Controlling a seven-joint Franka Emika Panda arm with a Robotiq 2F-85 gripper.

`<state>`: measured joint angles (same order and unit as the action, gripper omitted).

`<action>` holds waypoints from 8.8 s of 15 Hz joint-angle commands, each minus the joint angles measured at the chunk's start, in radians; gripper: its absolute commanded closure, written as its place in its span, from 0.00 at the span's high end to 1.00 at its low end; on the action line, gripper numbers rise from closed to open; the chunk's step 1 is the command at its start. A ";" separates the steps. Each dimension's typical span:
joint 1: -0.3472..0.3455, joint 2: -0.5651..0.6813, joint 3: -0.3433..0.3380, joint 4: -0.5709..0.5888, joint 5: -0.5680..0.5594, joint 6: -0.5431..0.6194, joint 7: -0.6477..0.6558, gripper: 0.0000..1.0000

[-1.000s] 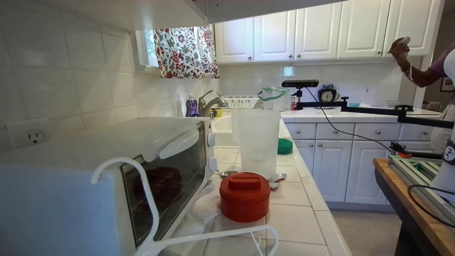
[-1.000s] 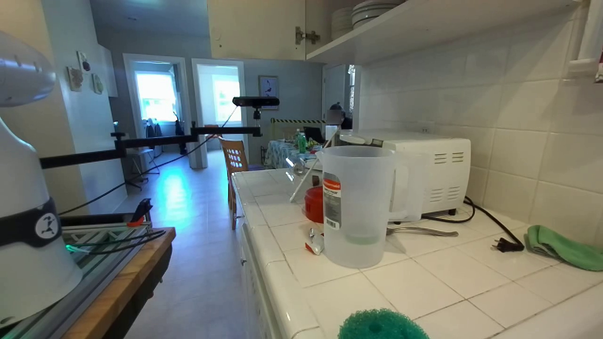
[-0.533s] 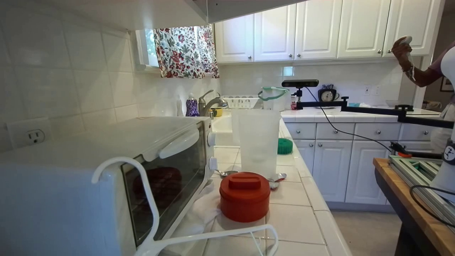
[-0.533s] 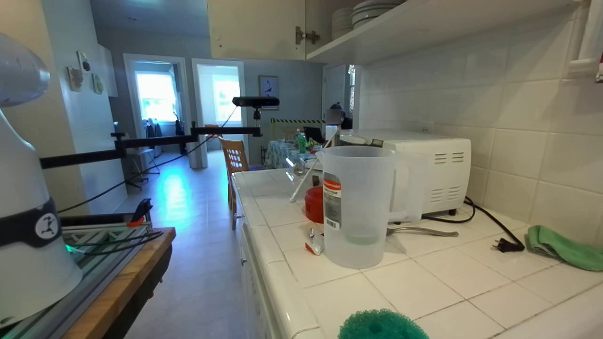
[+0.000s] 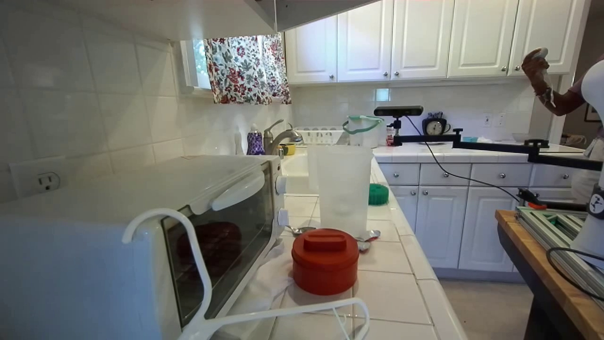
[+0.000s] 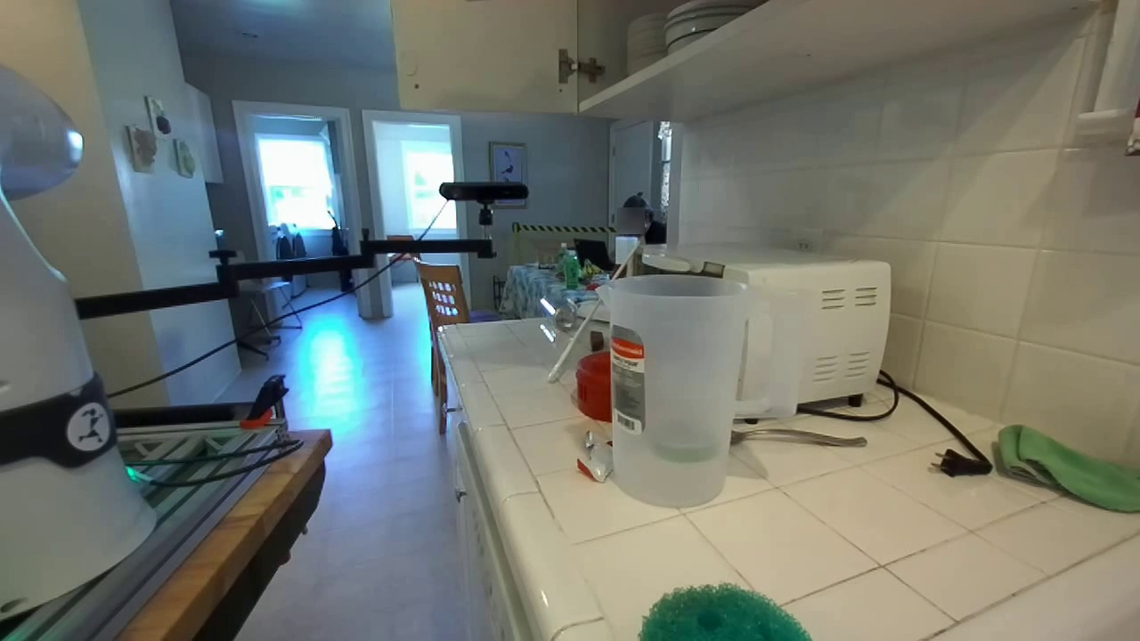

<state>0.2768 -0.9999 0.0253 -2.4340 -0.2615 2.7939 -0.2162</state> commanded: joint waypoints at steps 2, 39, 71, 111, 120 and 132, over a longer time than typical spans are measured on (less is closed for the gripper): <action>0.022 0.099 -0.049 0.035 0.030 0.013 -0.075 1.00; -0.394 0.213 0.461 0.258 -0.071 -0.195 0.403 1.00; -0.356 0.355 0.506 0.283 -0.076 -0.083 0.396 1.00; -0.138 0.380 0.380 0.290 -0.004 -0.308 0.372 1.00; -0.071 0.359 0.157 0.071 0.222 -0.276 0.341 1.00; -0.076 0.548 0.146 -0.101 0.300 -0.089 0.341 1.00</action>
<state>0.2022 -0.4834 0.1752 -2.5256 0.0152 2.6768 0.1409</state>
